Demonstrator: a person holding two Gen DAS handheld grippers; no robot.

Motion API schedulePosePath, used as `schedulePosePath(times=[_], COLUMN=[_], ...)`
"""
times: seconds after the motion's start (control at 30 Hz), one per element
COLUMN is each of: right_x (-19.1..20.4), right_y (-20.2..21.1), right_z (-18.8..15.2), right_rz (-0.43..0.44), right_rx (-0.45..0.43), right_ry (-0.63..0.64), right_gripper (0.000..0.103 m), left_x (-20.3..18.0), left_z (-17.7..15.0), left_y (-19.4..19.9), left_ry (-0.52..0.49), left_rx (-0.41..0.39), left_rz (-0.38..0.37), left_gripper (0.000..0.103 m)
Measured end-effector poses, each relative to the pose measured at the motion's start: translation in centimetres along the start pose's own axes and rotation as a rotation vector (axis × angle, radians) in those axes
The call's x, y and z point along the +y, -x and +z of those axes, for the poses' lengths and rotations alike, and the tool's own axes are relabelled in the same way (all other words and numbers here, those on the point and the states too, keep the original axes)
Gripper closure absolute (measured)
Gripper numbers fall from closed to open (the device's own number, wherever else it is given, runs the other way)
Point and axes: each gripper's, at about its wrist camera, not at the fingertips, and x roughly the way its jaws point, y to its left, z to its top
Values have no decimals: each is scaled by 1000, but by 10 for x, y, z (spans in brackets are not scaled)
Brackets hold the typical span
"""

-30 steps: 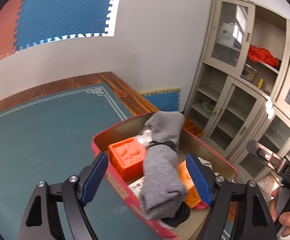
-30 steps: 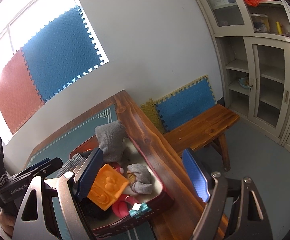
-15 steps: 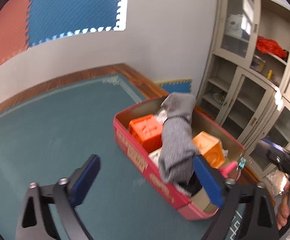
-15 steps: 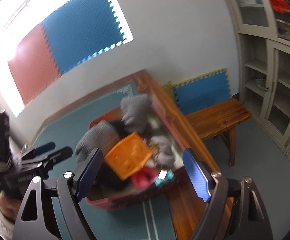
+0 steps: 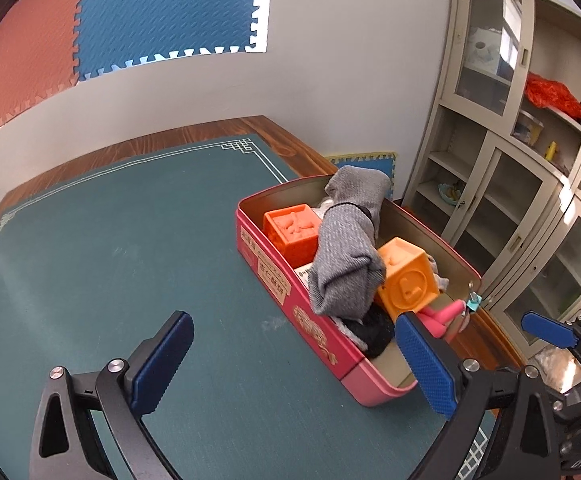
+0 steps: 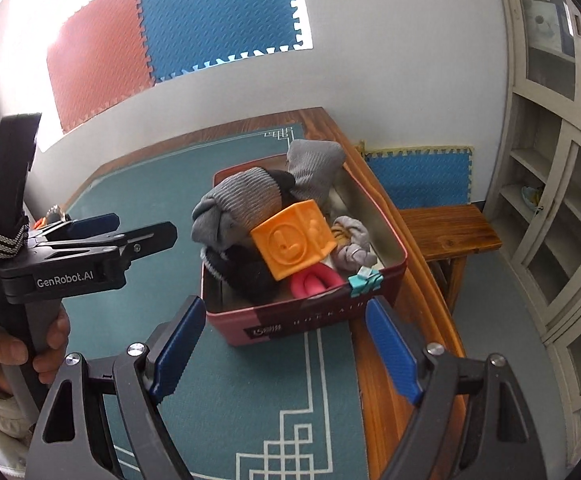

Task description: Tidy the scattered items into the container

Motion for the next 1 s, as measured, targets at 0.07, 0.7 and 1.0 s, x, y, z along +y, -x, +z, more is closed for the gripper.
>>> schedulePosePath(times=[0.07,0.7,1.0], right_x=[1,1,-2], right_y=[3,18,15], right_z=[0,1,-3], right_rz=[-4,-75,-74], right_rx=[-6,-64,-57], right_ry=[-3,-27,-41], right_gripper=[18,18,18], left_x=[-1,-9,-20], left_z=[-1,-3,-5], left_y=[3,13,15], left_ry=[-2,-27,-83], left_rx=[-2,-19,-53], left_rz=[2,13,7], left_gripper=[1,1,1])
